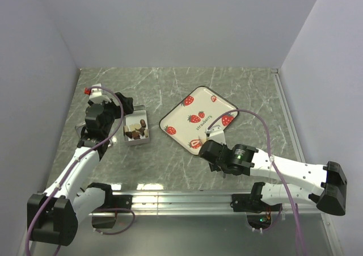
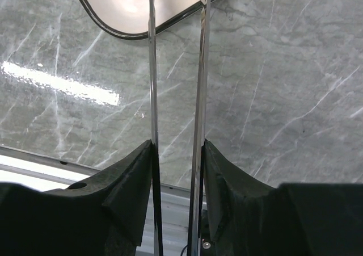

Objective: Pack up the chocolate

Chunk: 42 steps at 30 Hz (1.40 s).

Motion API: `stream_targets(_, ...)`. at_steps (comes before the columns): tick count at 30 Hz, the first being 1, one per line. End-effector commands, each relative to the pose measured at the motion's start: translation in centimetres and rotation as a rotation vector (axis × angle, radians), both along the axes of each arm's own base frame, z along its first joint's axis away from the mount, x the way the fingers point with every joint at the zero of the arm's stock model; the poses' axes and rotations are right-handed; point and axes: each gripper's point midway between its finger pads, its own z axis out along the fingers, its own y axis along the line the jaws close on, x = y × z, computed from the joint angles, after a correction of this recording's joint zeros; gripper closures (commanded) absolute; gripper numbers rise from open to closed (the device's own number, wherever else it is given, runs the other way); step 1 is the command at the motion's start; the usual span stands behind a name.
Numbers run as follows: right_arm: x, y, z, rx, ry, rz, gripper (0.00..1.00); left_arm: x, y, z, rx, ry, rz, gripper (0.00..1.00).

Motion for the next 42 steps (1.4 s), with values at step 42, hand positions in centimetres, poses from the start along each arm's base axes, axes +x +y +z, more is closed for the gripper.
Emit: stream_targets(42, 10.3, 5.6, 6.4, 0.19, -0.219, 0.025, 0.66, 0.5, -0.3, 2.2, -0.007, -0.06, -0.006, 0.01)
